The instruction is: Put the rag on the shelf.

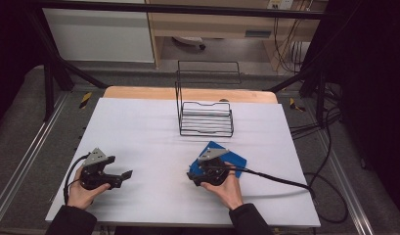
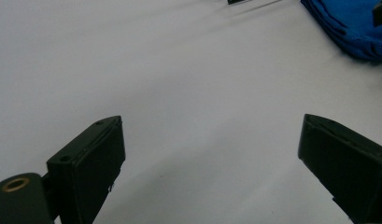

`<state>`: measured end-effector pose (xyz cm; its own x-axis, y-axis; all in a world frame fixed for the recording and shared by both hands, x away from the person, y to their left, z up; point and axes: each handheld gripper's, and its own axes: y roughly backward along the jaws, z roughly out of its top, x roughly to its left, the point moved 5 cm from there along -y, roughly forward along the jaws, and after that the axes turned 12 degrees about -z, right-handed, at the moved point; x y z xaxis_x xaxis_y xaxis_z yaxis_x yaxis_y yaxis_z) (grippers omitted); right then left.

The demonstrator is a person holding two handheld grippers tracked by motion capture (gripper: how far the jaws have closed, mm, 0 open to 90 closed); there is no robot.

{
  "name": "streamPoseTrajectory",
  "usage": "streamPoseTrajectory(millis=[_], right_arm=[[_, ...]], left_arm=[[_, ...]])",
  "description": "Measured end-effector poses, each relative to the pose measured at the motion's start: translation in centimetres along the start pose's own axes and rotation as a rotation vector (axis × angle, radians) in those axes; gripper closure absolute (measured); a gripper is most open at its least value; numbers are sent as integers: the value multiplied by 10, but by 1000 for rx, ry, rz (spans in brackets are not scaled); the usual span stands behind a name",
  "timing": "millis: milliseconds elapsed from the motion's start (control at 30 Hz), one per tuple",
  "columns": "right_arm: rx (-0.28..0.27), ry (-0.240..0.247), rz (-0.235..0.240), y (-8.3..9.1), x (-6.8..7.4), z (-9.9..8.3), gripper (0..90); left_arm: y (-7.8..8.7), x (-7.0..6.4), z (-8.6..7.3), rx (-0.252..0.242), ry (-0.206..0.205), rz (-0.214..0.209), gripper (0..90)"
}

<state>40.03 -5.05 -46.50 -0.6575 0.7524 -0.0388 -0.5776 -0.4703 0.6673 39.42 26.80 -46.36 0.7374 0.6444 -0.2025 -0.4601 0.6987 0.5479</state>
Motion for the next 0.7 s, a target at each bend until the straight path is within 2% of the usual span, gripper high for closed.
streamPoseTrajectory(millis=[33, 133, 167, 267, 300, 400, 433, 467, 500, 700], right_arm=[[20, 12, -21, -8, 4, -2, 470], [33, 28, -44, -14, 5, -5, 501], [34, 37, -68, -18, 5, -8, 542], [29, 45, -86, -18, 4, -9, 590], [25, 43, -110, -19, 4, -9, 639], [19, 57, -127, -19, 4, -10, 676], [16, 72, -146, -19, 3, -11, 746], [16, 72, -146, -19, 3, -11, 746], [19, 73, -144, -18, 2, -10, 806], [28, 64, -128, -16, 1, -9, 863]], left_arm=[[0, 0, 0, -1, -1, 0, 79], [0, 0, 0, -3, -2, -1, 80], [0, 0, 0, -1, -2, -1, 82], [0, 1, 0, 1, -1, 1, 83], [0, 0, 0, 1, 0, 1, 83], [0, 0, 0, 0, -1, 1, 84], [0, 0, 0, 0, -1, 1, 84], [0, 0, 0, 0, -1, 1, 84], [0, 0, 0, 1, -1, 1, 85], [1, 1, 0, -2, 1, 1, 86]])
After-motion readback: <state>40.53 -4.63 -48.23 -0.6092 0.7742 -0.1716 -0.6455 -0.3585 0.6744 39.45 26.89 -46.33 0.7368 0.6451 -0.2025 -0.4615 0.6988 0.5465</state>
